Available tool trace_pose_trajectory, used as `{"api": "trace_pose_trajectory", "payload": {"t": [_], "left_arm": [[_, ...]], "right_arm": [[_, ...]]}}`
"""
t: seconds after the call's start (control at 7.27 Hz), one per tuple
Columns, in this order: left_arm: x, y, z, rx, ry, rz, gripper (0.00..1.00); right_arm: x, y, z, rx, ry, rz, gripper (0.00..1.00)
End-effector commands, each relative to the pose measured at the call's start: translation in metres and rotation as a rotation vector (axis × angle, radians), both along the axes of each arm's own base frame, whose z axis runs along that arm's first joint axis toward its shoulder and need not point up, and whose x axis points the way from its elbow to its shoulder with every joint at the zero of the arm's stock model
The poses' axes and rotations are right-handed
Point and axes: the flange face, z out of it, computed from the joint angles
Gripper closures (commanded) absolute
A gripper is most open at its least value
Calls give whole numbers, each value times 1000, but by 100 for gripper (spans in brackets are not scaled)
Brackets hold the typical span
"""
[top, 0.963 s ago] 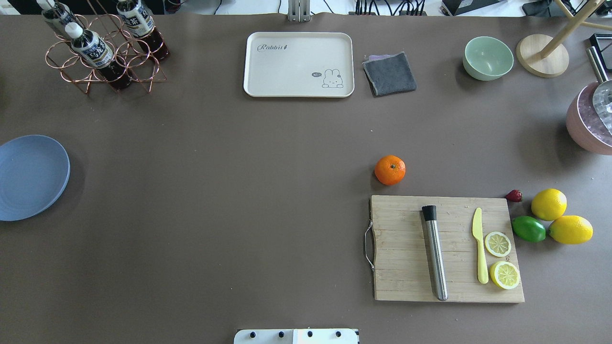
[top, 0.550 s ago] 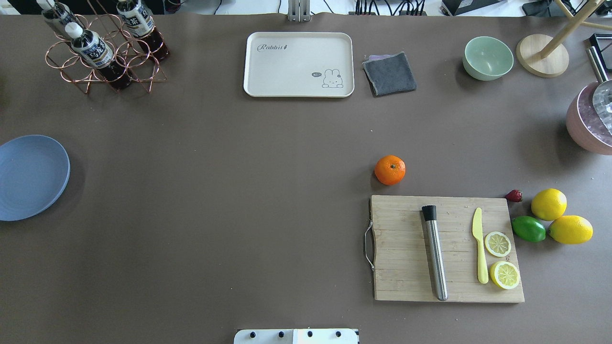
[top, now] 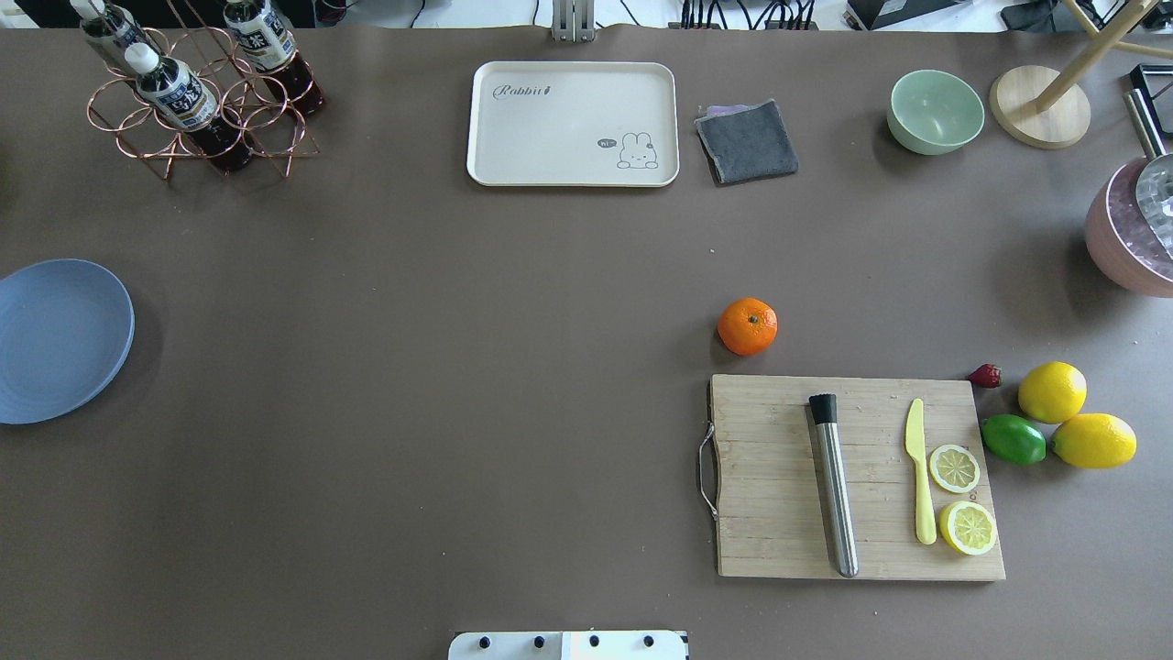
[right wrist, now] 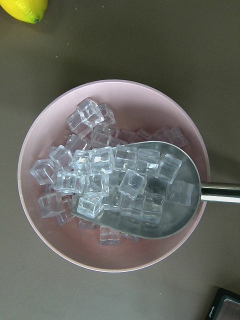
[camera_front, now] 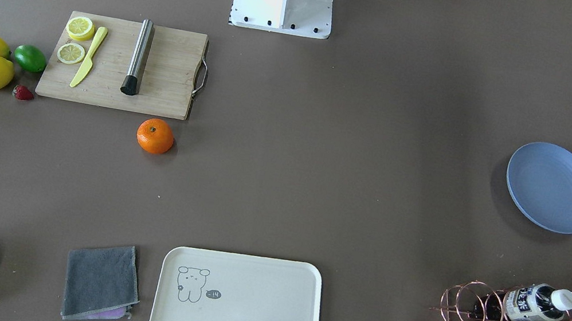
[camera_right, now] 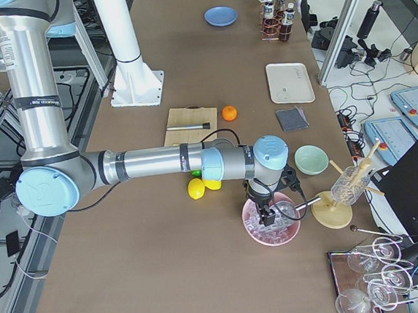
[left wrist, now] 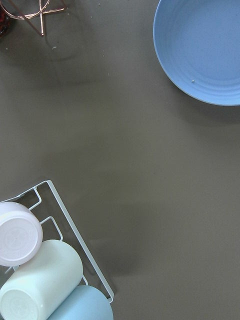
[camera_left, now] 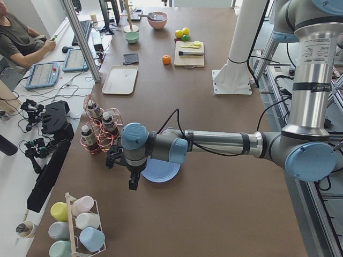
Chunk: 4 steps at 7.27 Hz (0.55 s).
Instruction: Pick orange to plate
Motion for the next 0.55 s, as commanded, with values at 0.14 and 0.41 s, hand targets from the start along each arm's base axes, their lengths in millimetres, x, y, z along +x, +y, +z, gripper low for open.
{"api": "trace_pose_trajectory", "payload": {"t": [0.14,0.41], "left_arm": [[1,1,2,-6,2,1,2],[2,4,1,-3,4,2,2]], "right_arm": [[-1,1,3,-20,0,14,0],[-1,2,3,-21,-2,15,0]]}}
